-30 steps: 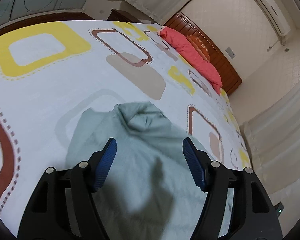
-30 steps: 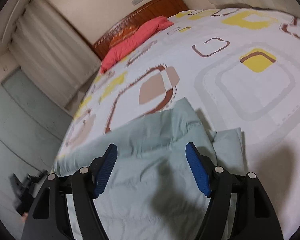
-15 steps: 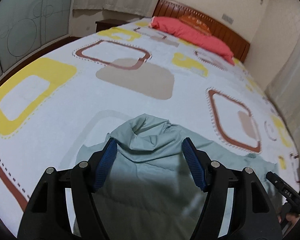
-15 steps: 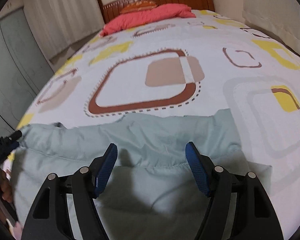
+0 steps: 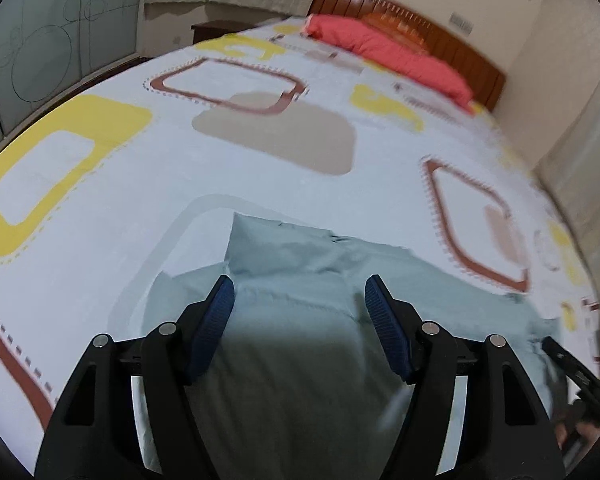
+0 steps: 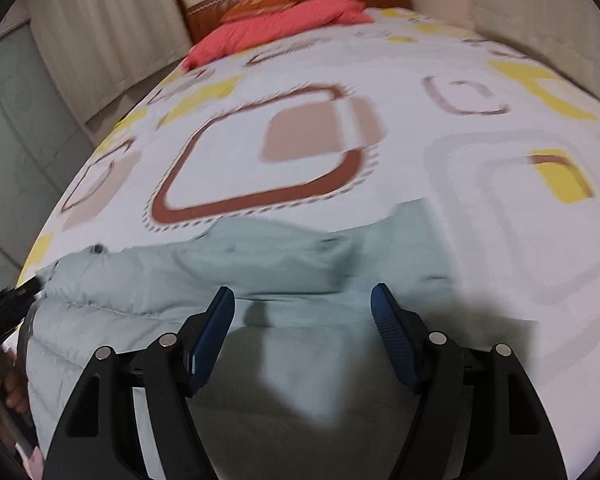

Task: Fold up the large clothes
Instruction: 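Open both grippers to release the folded hem and move over the jacket, then grasp the folded jacket edge with the left gripper while the right gripper grasps it too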

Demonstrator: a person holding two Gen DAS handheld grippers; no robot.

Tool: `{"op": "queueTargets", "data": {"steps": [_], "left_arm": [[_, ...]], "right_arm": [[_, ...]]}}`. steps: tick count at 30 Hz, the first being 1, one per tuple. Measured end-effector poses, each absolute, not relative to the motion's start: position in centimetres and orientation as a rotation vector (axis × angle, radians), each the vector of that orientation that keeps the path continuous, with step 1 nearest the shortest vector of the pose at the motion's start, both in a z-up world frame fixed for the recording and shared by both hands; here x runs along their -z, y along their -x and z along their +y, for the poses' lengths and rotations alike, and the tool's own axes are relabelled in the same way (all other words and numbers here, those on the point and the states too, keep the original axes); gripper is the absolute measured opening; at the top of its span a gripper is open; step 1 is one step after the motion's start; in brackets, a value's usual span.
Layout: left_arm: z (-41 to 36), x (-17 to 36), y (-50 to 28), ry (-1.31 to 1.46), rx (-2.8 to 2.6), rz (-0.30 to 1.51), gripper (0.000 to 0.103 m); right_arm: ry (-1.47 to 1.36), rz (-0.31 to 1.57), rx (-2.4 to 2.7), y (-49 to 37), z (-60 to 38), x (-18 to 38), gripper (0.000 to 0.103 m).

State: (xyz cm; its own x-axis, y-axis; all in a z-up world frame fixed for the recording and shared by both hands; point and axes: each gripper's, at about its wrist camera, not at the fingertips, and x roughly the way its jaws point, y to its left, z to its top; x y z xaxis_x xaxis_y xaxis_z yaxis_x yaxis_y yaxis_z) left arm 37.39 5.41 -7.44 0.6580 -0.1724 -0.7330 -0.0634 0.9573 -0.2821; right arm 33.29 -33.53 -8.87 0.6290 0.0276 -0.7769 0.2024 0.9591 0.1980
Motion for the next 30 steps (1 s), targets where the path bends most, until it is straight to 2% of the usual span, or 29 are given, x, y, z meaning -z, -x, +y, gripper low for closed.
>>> {"op": "queueTargets", "data": {"steps": [8,13,22,30], "left_arm": [[6.6,10.9,-38.1,0.319,0.017,0.922,0.068],[6.3,10.3,-37.8,0.285,0.012,0.924,0.068],[11.1,8.8,-29.7,0.496,-0.039,0.881,0.071],[13.7,11.3,-20.4,0.811,-0.045,0.890,0.072]], "right_arm": [[-0.291,0.945,0.168,-33.3,-35.9,11.8,0.071],[-0.291,0.933,0.168,-33.0,-35.8,11.2,0.071],[-0.416,0.852,0.176,-25.3,-38.4,8.3,0.071],[-0.659,0.859,0.155,-16.5,-40.4,11.0,0.071]]}}
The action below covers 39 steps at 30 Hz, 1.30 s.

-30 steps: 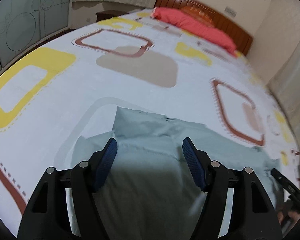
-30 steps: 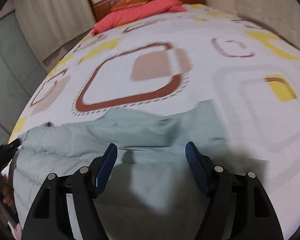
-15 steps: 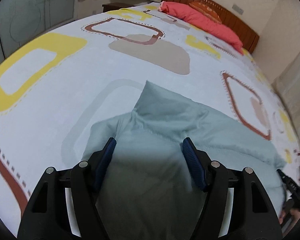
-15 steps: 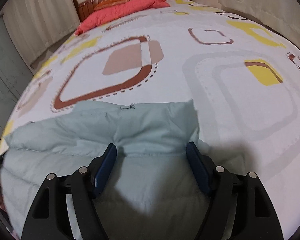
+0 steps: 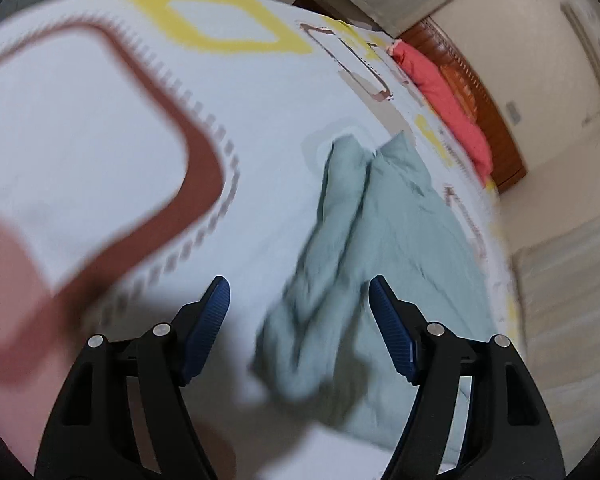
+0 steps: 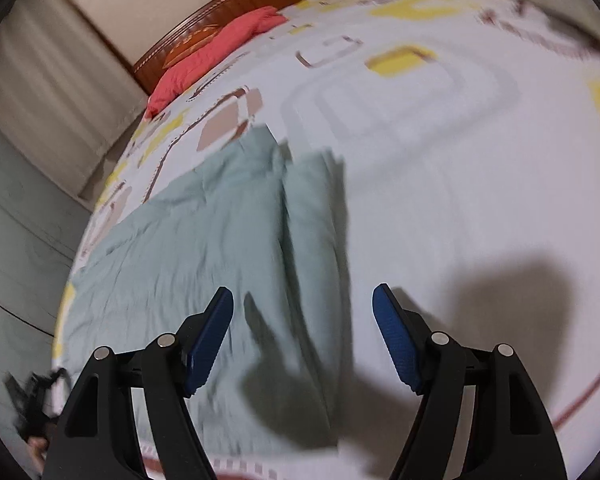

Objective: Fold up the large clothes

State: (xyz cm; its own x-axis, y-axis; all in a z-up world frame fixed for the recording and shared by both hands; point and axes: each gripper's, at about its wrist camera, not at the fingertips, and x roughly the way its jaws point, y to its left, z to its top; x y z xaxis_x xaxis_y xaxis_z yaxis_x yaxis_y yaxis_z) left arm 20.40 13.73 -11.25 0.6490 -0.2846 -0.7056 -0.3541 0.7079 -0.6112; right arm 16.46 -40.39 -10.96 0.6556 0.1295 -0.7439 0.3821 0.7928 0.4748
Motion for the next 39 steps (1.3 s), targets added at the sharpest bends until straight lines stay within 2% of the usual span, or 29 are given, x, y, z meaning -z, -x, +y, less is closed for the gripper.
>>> {"op": "queueTargets", "data": {"steps": [3,9,11,12,13,14,15,18,24,39], "left_arm": [[12.9,12.1,-18.0,0.928,0.003,0.880,0.076],[11.0,12.8,-19.0,0.949,0.022,0.829,0.074],[10.5,12.8,-19.8,0.923,0.001,0.819,0.061],[10.3,12.8,-20.0,0.921,0.008,0.820,0.044],[10.0,13.2,-20.6,0.926,0.020,0.846,0.036],[9.9,13.5,-20.7,0.939,0.023,0.849,0.031],[9.9,13.5,-20.6,0.941,0.022,0.844,0.025],[9.4,12.8,-20.5,0.887,0.031,0.831,0.016],[9.5,11.6,-19.4,0.859,0.035,0.824,0.012],[11.3,11.7,-13.0,0.868,0.056,0.862,0.012]], "right_arm": [[-0.773,0.860,0.117,-14.7,-40.0,12.4,0.071],[-0.822,0.811,0.067,-15.2,-38.1,12.6,0.073],[-0.819,0.805,0.075,-15.8,-37.8,12.9,0.071],[-0.806,0.799,0.085,-15.9,-37.7,12.9,0.064],[-0.791,0.795,0.093,-16.0,-37.6,12.8,0.054],[-0.766,0.797,0.102,-16.1,-37.5,12.7,0.042],[-0.766,0.799,0.089,-16.1,-37.5,12.8,0.035],[-0.789,0.785,0.072,-15.9,-37.8,12.7,0.024],[-0.789,0.763,0.052,-14.7,-37.9,11.7,0.019],[-0.799,0.790,0.026,-9.9,-37.7,11.7,0.019]]}}
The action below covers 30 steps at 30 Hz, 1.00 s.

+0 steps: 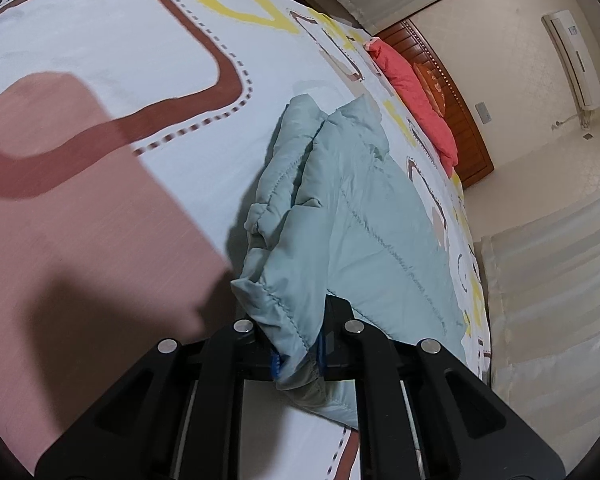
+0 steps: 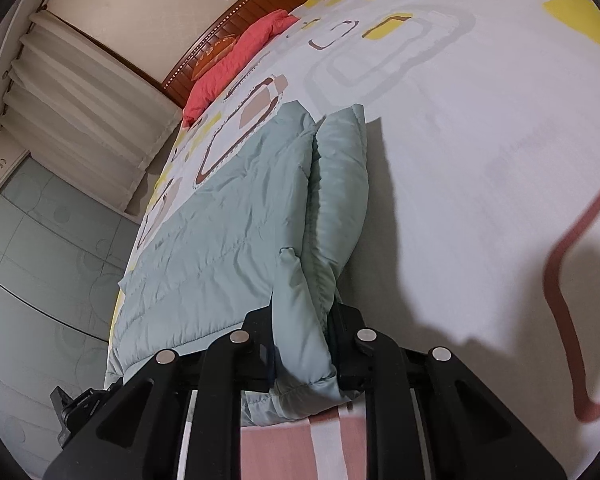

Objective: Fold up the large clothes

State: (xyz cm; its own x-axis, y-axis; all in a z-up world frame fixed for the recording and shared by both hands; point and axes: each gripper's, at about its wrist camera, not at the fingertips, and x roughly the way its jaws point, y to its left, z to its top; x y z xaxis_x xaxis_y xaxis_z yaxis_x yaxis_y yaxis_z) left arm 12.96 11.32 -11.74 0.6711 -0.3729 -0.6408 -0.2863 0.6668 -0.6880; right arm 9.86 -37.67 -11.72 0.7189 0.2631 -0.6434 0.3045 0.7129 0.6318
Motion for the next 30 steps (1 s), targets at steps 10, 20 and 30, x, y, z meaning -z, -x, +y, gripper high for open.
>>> {"op": "queueTargets", "data": {"steps": [10,20,30], "left_arm": [[11.9,12.0,-11.1,0.868,0.062,0.880,0.012],[13.1,11.4,-9.2,0.823,-0.007,0.870,0.033],[15.5,11.0,-7.1,0.735,-0.097,0.874,0.039]], "right_arm": [[-0.810,0.816,0.004,-8.4,-37.6,12.5,0.020],[-0.857,0.818,0.016,-7.1,-38.9,12.8,0.032],[-0.851,0.817,0.067,-4.6,-40.6,12.8,0.041]]}}
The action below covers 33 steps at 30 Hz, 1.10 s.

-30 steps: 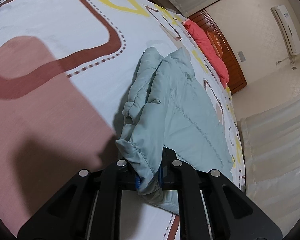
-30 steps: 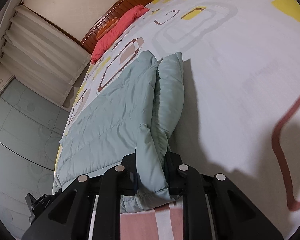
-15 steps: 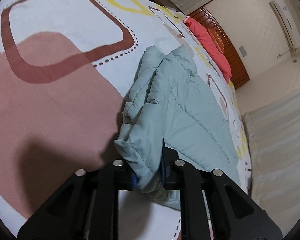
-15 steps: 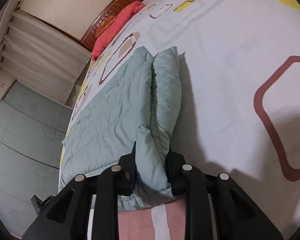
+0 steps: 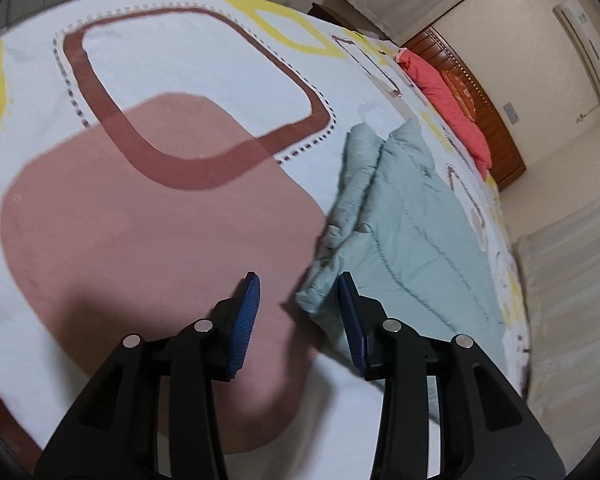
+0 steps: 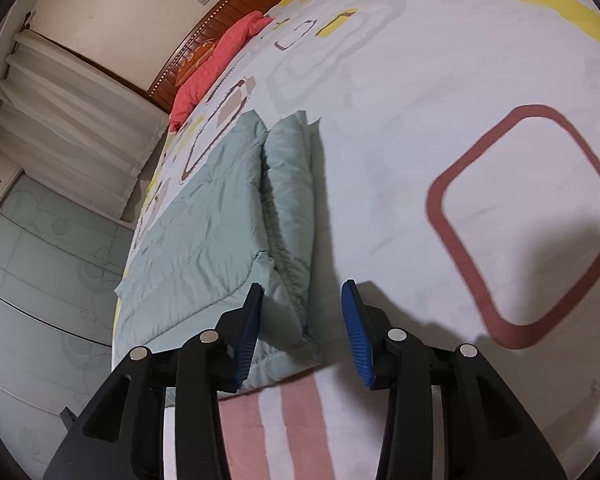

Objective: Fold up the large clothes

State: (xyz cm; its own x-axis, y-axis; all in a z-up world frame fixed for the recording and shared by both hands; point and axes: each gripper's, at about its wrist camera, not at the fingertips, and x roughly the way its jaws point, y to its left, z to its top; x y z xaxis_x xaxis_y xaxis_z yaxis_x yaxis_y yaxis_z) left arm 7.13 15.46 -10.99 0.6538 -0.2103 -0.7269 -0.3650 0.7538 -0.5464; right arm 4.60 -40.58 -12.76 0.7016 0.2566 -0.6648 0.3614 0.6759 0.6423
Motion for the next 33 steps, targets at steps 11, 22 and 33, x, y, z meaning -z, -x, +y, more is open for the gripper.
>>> {"op": "queueTargets", "data": {"steps": [11,22,33], "left_arm": [[14.3,6.2,-6.2,0.288,-0.268,0.765,0.039],[5.1,4.2,-10.0,0.129,-0.067,0.758,0.039],[-3.6,5.1,-16.6,-0.011,0.006,0.776,0.039]], "right_arm": [[-0.545,0.826,0.222,-4.2,-38.9,9.1,0.041],[-0.293,0.802,0.090,-8.2,-30.9,4.9,0.041],[-0.147,0.827,-0.024,-16.0,-21.1,4.4,0.041]]}}
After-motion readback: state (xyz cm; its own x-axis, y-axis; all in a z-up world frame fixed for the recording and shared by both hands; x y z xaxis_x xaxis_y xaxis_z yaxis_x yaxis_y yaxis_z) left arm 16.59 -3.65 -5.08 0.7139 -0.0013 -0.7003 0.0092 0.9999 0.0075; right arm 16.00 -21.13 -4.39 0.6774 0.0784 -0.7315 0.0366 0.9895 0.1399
